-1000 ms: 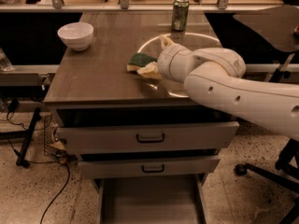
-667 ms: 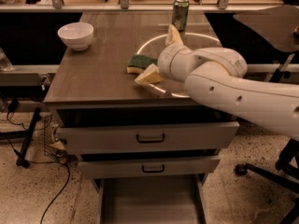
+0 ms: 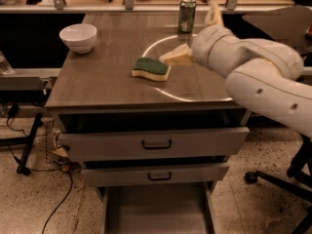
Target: Pick sponge from bottom drawer and place on counter
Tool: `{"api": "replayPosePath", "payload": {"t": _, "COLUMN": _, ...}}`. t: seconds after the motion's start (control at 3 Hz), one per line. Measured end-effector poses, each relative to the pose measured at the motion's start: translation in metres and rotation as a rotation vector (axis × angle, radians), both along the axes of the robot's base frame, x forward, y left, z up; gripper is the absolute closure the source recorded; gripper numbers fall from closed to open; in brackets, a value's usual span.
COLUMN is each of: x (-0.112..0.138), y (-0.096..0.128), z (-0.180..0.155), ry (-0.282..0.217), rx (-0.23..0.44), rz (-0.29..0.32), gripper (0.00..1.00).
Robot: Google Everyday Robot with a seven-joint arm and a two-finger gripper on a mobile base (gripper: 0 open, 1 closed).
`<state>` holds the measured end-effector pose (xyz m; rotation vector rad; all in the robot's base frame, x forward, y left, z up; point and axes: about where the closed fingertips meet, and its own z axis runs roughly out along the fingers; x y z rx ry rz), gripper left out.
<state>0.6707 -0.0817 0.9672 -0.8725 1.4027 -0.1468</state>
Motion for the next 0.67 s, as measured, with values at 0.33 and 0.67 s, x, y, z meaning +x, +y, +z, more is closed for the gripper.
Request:
{"api": "replayPosePath", "payload": {"t": 0.33, "x": -0.0184, "y": -0.0549, "z": 0.1004, "ry": -0.195, "rx": 0.157, "rz": -0.011, "gripper": 0.0}}
{"api": "replayPosePath", "payload": {"t": 0.67, "x": -0.0181, "y": -0.0478, "z": 0.0958, "ry": -0.182, "rx": 0.159, "rz": -0.002, "gripper": 0.0}}
